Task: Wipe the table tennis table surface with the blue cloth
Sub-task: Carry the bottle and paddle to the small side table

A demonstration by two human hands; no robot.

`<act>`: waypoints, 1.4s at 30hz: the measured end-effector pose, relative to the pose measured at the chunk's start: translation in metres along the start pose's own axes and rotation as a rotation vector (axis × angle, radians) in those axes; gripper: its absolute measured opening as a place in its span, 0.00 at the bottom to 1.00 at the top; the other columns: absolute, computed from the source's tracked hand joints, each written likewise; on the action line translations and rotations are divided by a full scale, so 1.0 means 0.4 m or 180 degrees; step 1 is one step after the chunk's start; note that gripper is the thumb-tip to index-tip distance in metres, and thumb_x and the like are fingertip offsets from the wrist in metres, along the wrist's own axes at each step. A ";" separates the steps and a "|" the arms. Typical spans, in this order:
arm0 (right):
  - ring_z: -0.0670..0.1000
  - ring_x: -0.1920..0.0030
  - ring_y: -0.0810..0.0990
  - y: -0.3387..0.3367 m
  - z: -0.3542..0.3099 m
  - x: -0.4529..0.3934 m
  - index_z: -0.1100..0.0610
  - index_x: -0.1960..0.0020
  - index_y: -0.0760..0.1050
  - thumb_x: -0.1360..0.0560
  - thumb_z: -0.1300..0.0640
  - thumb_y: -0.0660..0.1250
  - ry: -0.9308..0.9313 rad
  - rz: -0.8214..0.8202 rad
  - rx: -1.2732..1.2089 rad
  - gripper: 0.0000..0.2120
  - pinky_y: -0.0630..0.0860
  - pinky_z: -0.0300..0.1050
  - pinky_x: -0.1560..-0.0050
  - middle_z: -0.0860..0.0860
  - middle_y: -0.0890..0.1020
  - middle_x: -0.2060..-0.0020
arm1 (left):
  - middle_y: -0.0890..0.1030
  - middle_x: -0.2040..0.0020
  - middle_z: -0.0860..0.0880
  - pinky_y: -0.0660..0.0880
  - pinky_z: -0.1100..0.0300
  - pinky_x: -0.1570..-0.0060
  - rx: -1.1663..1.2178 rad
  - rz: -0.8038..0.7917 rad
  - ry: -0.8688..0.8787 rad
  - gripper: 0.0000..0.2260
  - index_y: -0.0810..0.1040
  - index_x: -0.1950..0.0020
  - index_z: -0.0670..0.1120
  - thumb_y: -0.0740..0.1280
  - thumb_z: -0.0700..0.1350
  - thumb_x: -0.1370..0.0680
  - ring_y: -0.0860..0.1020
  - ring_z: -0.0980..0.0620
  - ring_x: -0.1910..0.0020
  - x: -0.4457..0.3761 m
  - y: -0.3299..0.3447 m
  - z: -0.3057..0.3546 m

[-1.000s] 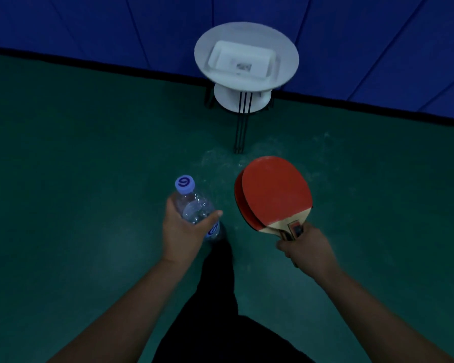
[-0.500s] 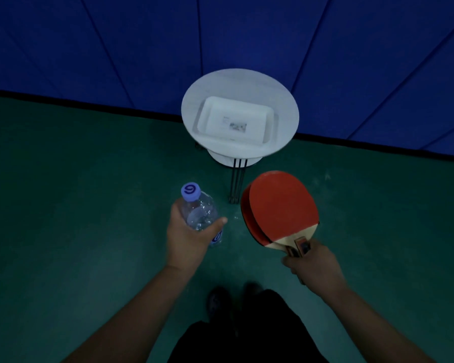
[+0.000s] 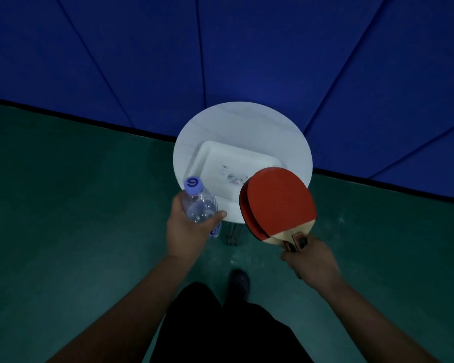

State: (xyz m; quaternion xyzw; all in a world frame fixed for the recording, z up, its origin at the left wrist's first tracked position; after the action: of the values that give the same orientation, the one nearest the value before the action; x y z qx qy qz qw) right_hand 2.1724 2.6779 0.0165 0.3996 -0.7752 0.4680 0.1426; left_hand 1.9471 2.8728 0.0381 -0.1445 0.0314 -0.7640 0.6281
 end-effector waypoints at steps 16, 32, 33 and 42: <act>0.53 0.67 0.84 -0.103 -0.321 -0.652 0.54 0.53 0.76 0.35 0.55 0.77 0.0258 -0.0116 0.0048 0.14 0.82 0.52 0.65 0.51 0.84 0.67 | 0.79 0.45 0.56 0.74 0.72 0.49 -0.0324 -0.0077 0.0053 0.34 0.74 0.38 0.50 0.85 0.48 0.40 0.78 0.61 0.45 -0.644 0.375 0.029; 0.58 0.54 0.82 0.021 -0.533 -1.325 0.57 0.50 0.74 0.32 0.50 0.76 -0.0436 -0.0568 0.1166 0.18 0.80 0.50 0.55 0.54 0.81 0.53 | 0.73 0.46 0.59 0.64 0.84 0.55 -0.0809 0.0603 -0.0269 0.34 0.70 0.36 0.50 0.83 0.44 0.37 0.72 0.60 0.47 -1.055 0.629 -0.148; 0.58 0.52 0.81 0.028 -0.541 -1.340 0.57 0.49 0.74 0.31 0.50 0.76 -0.0480 -0.0561 0.1200 0.18 0.78 0.49 0.54 0.53 0.81 0.52 | 0.73 0.47 0.61 0.64 0.84 0.55 -0.0805 0.0607 -0.0251 0.33 0.69 0.38 0.52 0.83 0.44 0.37 0.72 0.61 0.49 -1.062 0.636 -0.153; 0.59 0.49 0.80 0.048 -0.540 -1.409 0.56 0.53 0.70 0.29 0.52 0.75 -0.0752 -0.0483 0.1339 0.16 0.69 0.44 0.57 0.56 0.82 0.50 | 0.75 0.45 0.57 0.68 0.81 0.51 -0.0642 0.0766 -0.0256 0.34 0.69 0.37 0.53 0.83 0.49 0.37 0.74 0.60 0.47 -1.077 0.691 -0.168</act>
State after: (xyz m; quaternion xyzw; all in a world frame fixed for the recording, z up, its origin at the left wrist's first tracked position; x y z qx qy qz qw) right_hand 2.4855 3.1380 -0.2181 0.5295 -0.6399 0.5570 -0.0006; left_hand 2.2652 3.2236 -0.1677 -0.2326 0.0999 -0.6697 0.6981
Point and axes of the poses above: each hand's wrist, its own x-axis away from the middle knuckle, its own y-axis out of the palm, z = x × y, the point moved 6 cm from there along -x, towards the middle knuckle
